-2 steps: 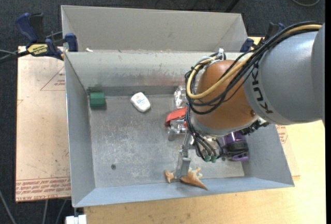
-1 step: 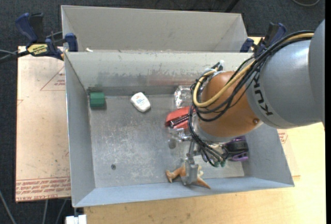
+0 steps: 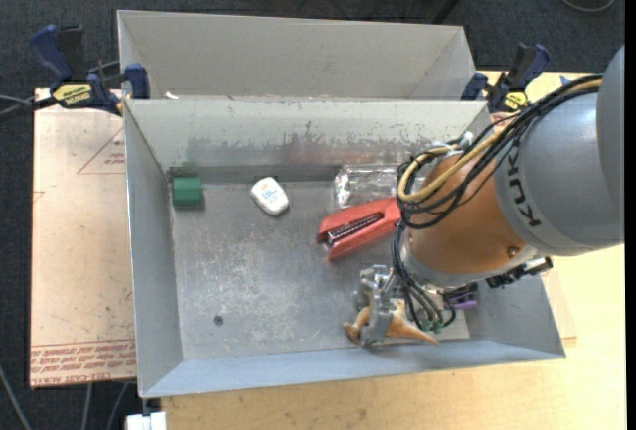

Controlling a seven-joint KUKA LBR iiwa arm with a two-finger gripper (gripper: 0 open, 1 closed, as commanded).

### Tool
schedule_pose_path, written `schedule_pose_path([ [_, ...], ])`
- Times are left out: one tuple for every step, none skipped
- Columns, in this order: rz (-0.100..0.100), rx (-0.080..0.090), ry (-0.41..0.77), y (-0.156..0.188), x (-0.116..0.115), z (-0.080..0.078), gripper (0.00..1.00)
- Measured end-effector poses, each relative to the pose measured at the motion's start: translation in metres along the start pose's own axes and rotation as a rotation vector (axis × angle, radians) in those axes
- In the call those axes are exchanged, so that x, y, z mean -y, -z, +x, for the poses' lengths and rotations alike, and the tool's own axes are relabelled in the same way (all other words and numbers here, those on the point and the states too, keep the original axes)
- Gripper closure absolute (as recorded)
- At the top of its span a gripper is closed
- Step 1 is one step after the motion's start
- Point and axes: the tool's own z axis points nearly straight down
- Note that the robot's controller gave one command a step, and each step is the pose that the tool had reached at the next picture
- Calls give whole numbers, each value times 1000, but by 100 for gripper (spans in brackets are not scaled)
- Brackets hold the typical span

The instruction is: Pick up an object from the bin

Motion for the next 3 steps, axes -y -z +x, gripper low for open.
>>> schedule_pose_path([
  [0, 0, -1, 0, 0, 0, 100],
  [0, -2, -2, 32, 0, 0, 100],
  [-1, -1, 0, 76, -1, -4, 100],
])
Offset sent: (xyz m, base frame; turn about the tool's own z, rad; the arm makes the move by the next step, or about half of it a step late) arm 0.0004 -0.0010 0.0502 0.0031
